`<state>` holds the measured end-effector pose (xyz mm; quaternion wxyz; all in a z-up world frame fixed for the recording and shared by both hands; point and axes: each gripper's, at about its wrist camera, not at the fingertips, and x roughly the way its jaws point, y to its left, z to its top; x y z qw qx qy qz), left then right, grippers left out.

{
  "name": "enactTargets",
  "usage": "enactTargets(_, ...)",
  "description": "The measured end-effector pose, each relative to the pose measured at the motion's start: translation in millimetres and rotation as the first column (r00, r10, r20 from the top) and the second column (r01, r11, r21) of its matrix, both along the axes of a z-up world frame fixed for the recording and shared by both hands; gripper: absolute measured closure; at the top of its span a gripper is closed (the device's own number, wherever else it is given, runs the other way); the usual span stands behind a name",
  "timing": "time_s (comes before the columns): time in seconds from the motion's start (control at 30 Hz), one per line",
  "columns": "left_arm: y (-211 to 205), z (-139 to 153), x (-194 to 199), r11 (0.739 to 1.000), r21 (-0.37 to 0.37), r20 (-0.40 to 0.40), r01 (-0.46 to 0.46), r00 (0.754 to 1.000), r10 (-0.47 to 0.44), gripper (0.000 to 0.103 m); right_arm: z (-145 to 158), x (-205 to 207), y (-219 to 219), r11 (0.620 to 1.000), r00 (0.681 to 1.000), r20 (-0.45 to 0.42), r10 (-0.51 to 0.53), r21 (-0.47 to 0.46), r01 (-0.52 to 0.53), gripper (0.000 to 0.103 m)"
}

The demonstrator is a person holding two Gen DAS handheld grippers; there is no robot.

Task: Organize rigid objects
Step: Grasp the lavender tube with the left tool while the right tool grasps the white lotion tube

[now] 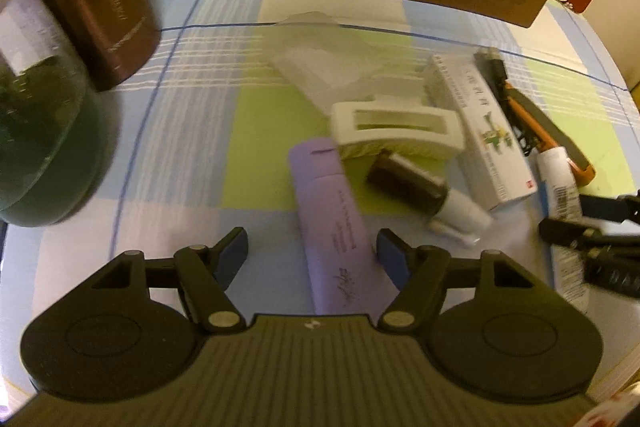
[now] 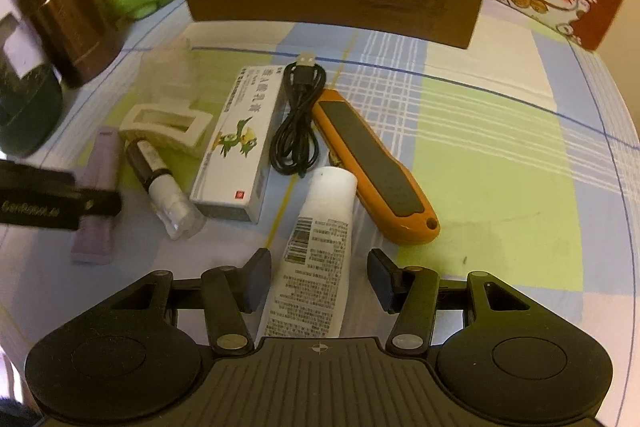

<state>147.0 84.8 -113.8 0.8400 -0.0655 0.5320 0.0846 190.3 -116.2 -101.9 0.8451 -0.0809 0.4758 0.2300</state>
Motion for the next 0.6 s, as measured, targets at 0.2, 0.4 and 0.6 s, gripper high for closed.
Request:
enactTargets(0.2,4.2,1.1,1.9,0.997,0.041,0.018,0.072,0.997,-0.073,0.042,-0.9,-0.6,6.3,1.0,0.999,0.033,-0.016,-0.009,0.016,0.052)
enactTargets(0.4,-0.6,-2.3,14.4,0.993,0.049,0.031,0.108,0.993,-0.11,0.049,-2.1,-1.5,9.5,0.999,0.998,0.056,-0.023,-0.025,0.024,0.052)
enactTargets(0.6,-6.6,-1.8,17.2,0.989,0.047,0.038,0.14,0.989,-0.142,0.068,-2.5,-0.9,12.2,0.998,0.997,0.068,-0.032,-0.047,0.036,0.052)
